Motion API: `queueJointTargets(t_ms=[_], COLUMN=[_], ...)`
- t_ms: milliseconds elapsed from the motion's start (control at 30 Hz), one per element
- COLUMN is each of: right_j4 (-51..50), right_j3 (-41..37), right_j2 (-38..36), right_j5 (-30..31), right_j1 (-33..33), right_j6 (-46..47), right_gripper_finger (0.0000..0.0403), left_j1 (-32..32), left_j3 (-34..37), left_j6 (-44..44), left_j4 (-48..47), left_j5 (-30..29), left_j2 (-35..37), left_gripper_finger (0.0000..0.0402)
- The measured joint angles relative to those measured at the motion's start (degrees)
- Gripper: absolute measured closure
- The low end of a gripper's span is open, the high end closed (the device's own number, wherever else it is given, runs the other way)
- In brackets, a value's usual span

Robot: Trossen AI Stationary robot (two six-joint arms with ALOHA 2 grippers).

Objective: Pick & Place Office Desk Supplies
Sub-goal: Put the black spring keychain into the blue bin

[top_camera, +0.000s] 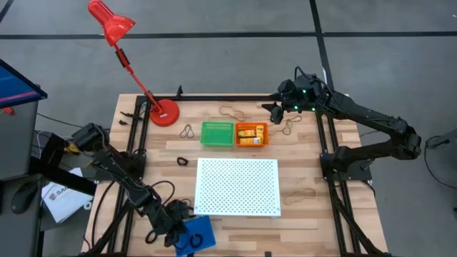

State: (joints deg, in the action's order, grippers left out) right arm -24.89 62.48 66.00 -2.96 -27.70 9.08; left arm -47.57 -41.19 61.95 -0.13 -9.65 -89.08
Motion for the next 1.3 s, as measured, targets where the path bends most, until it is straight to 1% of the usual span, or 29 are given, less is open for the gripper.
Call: queueJointTargets(t_ms=[200,467,767,900,1000,1100,1200,1233,1300], right_j4=[-0.49,-0.52,-0.48,-0.47,-0.47,-0.66,-1.39,-1.56,-1.76], right_j3=[0.0,0.0,0.0,0.0,0.0,0.0,-0.02,-0.02,-0.02], right_j2=[0.0,0.0,0.0,0.0,0.0,0.0,0.0,0.0,0.02], right_j5=[0.0,0.0,0.0,0.0,0.0,0.0,0.0,0.0,0.0], right_j1=[0.0,0.0,0.0,0.0,0.0,0.0,0.0,0.0,0.0], right_j6=[0.0,0.0,0.02,0.02,0.02,0.02,0.0,0.0,0.01], right_gripper_finger=[0.0163,0.0163,0.0163,0.0163,0.0163,0.0163,0.0163,0.0163,0.0163], left_j1=[1.12,1.11,1.16,1.16,0.59,-0.88,-2.76,-3.25,-3.65], left_j3=[0.0,0.0,0.02,0.04,0.04,0.04,0.04,0.02,-0.07], left_j6=[-0.67,-3.42,-6.23,-6.42,-6.44,-7.78,-9.03,-8.27,-3.58], left_j4=[-2.06,-2.5,-2.52,-2.65,-2.53,-2.49,-4.74,-6.91,-14.64], left_j5=[-1.03,-5.01,-8.04,-7.79,-6.53,-7.01,-11.51,-13.46,-17.17], left_j2=[0.04,0.09,0.09,0.47,2.23,5.92,10.99,12.87,16.29], left_gripper_finger=[0.0391,0.039,0.039,0.039,0.039,0.039,0.039,0.039,0.039])
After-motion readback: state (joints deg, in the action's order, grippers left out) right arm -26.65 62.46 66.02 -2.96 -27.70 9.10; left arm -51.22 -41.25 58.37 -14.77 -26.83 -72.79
